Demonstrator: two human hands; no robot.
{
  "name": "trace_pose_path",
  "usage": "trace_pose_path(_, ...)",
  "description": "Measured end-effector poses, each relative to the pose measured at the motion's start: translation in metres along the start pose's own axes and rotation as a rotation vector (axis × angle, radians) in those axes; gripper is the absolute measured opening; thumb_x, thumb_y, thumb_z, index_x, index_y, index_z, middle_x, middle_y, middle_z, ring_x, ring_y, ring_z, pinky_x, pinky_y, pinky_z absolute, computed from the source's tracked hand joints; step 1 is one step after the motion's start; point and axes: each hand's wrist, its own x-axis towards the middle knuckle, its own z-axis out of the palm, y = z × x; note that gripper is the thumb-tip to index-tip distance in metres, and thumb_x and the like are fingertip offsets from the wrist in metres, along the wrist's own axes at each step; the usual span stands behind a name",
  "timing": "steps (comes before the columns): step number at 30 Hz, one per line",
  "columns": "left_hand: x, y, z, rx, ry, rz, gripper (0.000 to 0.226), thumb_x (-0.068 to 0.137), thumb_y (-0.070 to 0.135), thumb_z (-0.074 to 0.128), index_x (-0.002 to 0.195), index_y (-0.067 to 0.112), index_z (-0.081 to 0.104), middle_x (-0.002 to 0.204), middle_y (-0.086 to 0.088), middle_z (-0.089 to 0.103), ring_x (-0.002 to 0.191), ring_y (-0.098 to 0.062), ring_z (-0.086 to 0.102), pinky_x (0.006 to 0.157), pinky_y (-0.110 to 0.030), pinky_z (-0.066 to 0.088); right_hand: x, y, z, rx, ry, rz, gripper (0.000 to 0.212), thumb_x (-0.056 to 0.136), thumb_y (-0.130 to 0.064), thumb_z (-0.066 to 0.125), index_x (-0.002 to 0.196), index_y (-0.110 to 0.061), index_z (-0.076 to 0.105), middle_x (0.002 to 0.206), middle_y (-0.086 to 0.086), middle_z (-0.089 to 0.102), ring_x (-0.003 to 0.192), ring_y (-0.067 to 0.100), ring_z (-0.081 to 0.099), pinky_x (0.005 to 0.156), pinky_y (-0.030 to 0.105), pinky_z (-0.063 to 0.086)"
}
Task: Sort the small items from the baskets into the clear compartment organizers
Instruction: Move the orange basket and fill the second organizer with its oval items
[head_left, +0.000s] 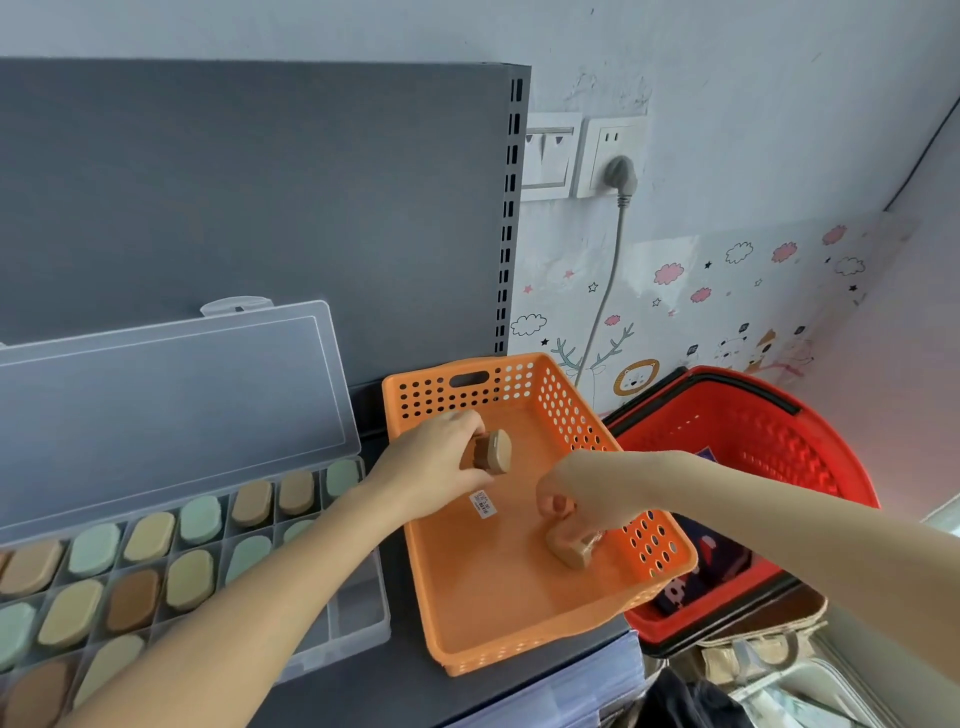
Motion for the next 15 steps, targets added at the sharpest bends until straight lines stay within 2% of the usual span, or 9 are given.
trace_pose_path(2,-0.001,-0.001,-0.001,-0.02,0.018,-0.01,0.037,0.084,0.041,0.067,0.112,0.022,0.051,0.105,0.011,0.051,0.091,-0.009,0.049,0.076,-0.027,0.047,0.002,-0.004,0.0,-0.013,-0.043,0.009,0.04,0.088,-0.038,0.062,0.121,-0.016,0.057,0.114,0.005,0.061,0.1,0.024,0.058,0.085,0.035,0.051)
trace_pose_path(6,-0.002,-0.001,-0.002,-0.076,0.066,-0.028,0.041,0.083,0.043,0.069,0.113,0.022,0.052,0.111,0.008,0.056,0.095,-0.01,0.052,0.08,-0.029,0.049,0.003,-0.001,-0.001,0.027,-0.017,-0.003,0.054,0.085,-0.044,0.064,0.131,-0.021,0.049,0.123,0.001,0.057,0.106,0.022,0.055,0.09,0.034,0.05)
trace_pose_path(9,-0.004,0.002,-0.007,-0.15,0.122,-0.021,0.055,0.084,0.043,0.066,0.133,0.028,0.046,0.129,0.009,0.053,0.115,-0.011,0.051,0.094,-0.027,0.045,0.003,-0.002,0.005,-0.012,-0.083,-0.029,0.068,0.075,-0.039,0.074,0.135,-0.026,0.045,0.126,-0.002,0.055,0.111,0.021,0.054,0.093,0.036,0.049)
trace_pose_path(11,-0.008,0.005,-0.014,-0.189,0.139,-0.006,0.061,0.085,0.042,0.065,0.141,0.031,0.041,0.136,0.01,0.048,0.123,-0.01,0.045,0.098,-0.025,0.038,0.004,-0.006,0.012,-0.077,-0.085,-0.046,0.064,0.077,-0.034,0.073,0.135,-0.025,0.046,0.124,0.001,0.054,0.109,0.023,0.054,0.092,0.038,0.049)
trace_pose_path(13,-0.013,0.006,-0.02,-0.224,0.161,0.014,0.056,0.084,0.042,0.067,0.135,0.033,0.046,0.131,0.011,0.053,0.116,-0.006,0.047,0.095,-0.022,0.039,0.001,-0.01,0.016,-0.063,-0.023,-0.052,0.054,0.079,-0.032,0.071,0.129,-0.022,0.052,0.119,0.001,0.056,0.106,0.023,0.055,0.089,0.038,0.05)
trace_pose_path(15,-0.019,0.007,-0.027,-0.276,0.2,0.022,0.046,0.082,0.038,0.07,0.125,0.031,0.053,0.115,0.014,0.059,0.102,-0.003,0.052,0.085,-0.016,0.042,-0.001,-0.013,0.012,0.03,0.07,-0.042,0.045,0.079,-0.033,0.069,0.12,-0.02,0.057,0.112,-0.001,0.061,0.101,0.021,0.058,0.087,0.036,0.052)
